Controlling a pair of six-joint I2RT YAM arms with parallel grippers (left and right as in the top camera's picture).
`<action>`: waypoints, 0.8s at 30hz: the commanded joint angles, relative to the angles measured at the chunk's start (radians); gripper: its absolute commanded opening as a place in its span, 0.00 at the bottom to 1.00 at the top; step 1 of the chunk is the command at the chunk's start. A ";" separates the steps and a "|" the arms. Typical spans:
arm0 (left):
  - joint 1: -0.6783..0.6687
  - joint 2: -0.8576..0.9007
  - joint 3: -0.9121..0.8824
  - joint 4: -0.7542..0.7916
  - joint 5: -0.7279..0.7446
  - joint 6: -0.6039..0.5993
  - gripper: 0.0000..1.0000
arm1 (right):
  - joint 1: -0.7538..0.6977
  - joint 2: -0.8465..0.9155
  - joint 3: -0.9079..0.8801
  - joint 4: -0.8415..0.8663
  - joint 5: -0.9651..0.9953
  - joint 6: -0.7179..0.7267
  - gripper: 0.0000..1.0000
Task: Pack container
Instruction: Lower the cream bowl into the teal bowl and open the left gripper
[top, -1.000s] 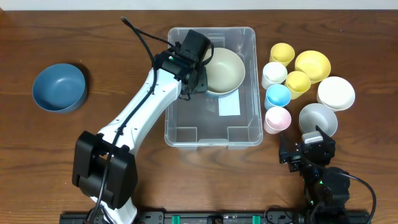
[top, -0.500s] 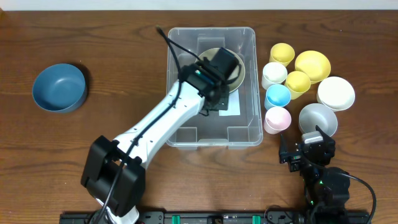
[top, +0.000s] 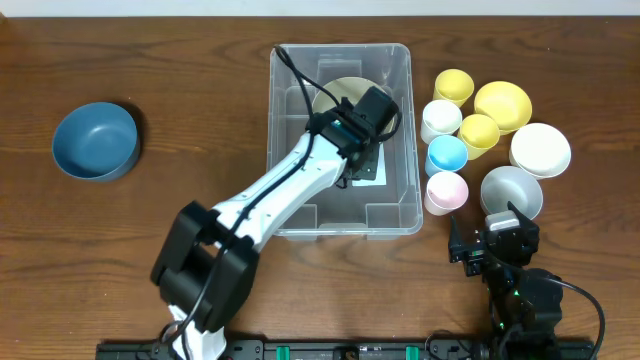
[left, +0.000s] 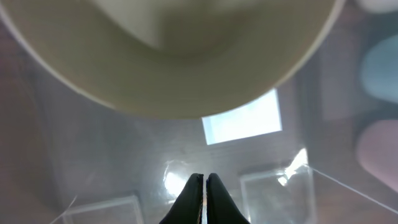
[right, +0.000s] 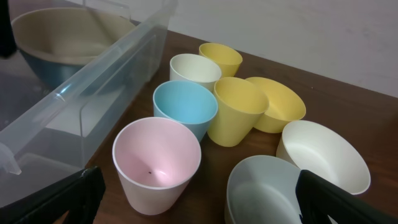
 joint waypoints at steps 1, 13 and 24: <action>0.003 0.034 -0.010 0.007 -0.017 0.006 0.06 | -0.004 0.000 -0.002 -0.001 -0.011 0.011 0.99; 0.004 0.053 -0.010 0.164 -0.018 0.081 0.06 | -0.004 0.000 -0.002 -0.001 -0.011 0.011 0.99; 0.004 0.053 -0.010 0.169 -0.122 0.122 0.06 | -0.004 0.000 -0.002 -0.001 -0.011 0.011 0.99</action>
